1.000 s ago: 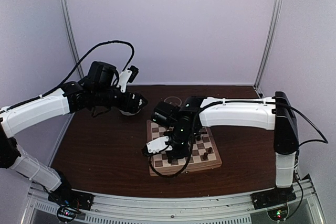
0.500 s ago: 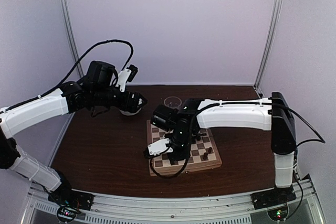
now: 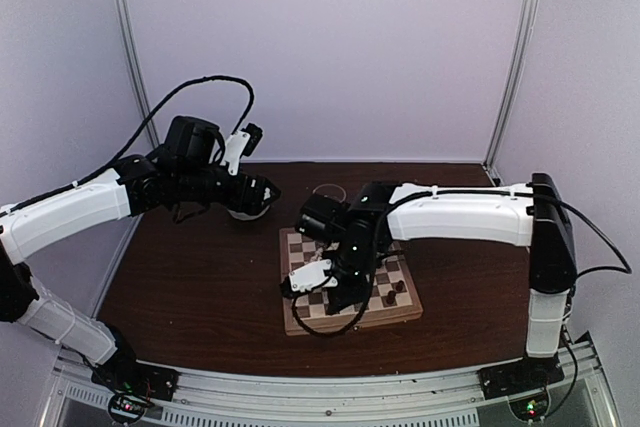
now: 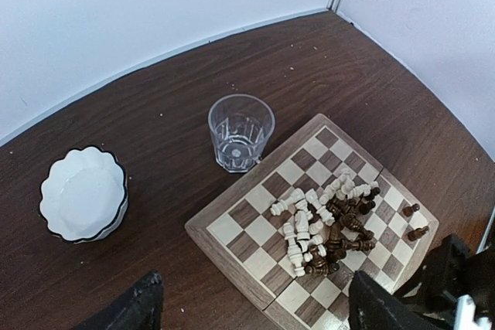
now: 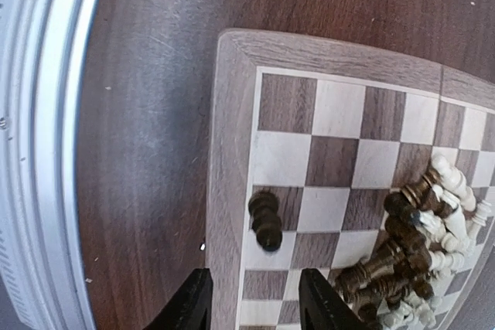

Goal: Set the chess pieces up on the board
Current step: Place the bishop on f8, then adjust the bishop at f8.

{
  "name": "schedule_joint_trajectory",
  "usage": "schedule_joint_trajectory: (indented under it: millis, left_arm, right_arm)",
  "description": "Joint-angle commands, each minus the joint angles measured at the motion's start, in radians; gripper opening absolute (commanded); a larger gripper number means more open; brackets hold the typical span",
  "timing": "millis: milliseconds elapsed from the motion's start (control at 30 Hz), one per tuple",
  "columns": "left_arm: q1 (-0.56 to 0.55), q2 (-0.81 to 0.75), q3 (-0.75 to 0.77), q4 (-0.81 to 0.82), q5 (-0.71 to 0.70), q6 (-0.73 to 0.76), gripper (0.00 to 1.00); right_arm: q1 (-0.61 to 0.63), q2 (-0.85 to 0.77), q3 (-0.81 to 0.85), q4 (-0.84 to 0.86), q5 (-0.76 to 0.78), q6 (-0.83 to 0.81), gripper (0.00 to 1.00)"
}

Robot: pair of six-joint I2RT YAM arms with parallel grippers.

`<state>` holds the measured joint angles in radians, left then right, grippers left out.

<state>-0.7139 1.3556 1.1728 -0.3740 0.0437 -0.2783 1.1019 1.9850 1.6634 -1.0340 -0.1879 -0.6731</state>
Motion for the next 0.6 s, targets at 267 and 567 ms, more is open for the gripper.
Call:
schedule_joint_trajectory:
  millis: [267,567]
  left_arm:
    - [-0.017,0.138,0.136,-0.137,0.180,0.148,0.66]
    - [-0.280,0.352,0.254,-0.345,0.119,0.152,0.57]
  right_arm:
    - [-0.402,-0.614,-0.320,0.068,-0.212,0.074,0.47]
    - [-0.757,-0.933,-0.688,0.315,-0.393,0.224,0.59]
